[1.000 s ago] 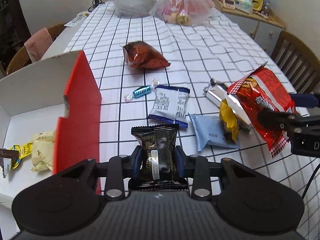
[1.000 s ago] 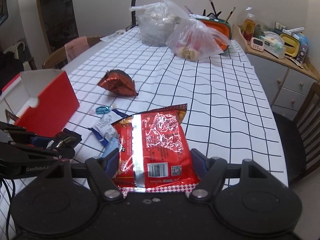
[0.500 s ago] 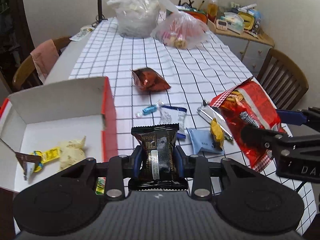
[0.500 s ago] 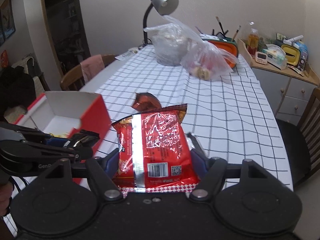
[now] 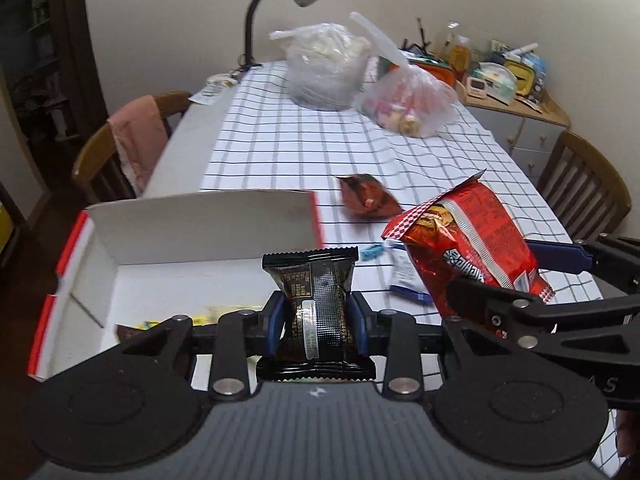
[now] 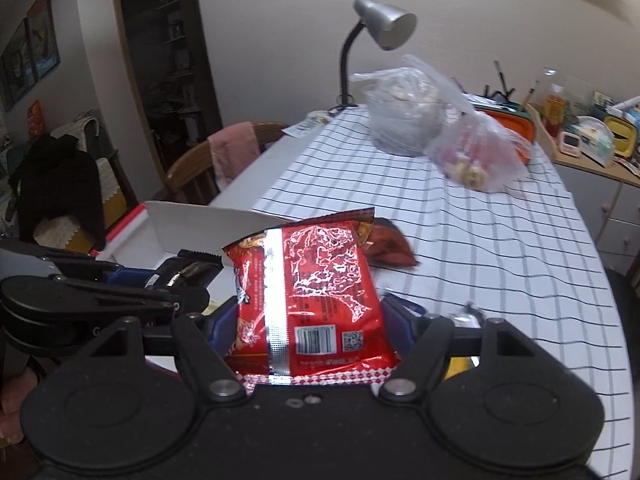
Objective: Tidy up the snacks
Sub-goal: 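Carry the chocolate bar and red chip bag over the red box with both tools, then open both tools to drop the snacks into the box, then withdraw both tools from the box toward the remaining snacks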
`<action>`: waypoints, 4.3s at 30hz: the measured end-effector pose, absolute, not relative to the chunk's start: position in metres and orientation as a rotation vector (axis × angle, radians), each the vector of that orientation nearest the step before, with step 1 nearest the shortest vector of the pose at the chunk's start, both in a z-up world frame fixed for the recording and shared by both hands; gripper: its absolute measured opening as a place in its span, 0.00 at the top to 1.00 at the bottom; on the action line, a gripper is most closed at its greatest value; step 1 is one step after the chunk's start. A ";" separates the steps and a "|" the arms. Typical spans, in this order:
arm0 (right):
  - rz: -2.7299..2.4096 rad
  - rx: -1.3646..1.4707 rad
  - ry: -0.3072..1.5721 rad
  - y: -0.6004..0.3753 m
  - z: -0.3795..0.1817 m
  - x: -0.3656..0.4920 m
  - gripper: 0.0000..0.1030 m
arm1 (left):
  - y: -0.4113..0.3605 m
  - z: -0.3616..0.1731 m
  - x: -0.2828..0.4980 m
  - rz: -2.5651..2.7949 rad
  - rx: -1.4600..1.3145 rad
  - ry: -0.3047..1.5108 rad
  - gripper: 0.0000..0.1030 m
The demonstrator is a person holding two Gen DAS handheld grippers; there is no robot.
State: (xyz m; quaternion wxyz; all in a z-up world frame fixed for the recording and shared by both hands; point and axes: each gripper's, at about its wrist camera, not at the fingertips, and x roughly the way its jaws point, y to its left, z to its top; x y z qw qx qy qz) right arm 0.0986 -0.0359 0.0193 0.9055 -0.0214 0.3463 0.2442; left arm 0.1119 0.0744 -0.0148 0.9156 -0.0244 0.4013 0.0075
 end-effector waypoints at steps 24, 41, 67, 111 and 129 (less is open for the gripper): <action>0.575 -0.189 0.818 0.113 -0.030 0.121 0.29 | 0.226 -0.048 0.118 0.186 -0.039 0.890 0.67; 0.549 -0.311 0.887 0.144 -0.072 0.132 0.29 | 0.235 -0.095 0.138 0.150 0.055 0.961 0.67; 0.580 -0.181 0.825 0.124 -0.039 0.117 0.20 | 0.229 -0.074 0.114 0.135 0.032 0.912 0.51; 0.535 0.073 0.687 -0.103 0.008 0.089 0.00 | 0.041 -0.025 0.101 -0.059 -0.018 0.767 0.28; 0.415 -0.007 0.781 -0.205 -0.043 0.142 0.01 | -0.055 -0.083 0.137 -0.042 -0.007 0.851 0.28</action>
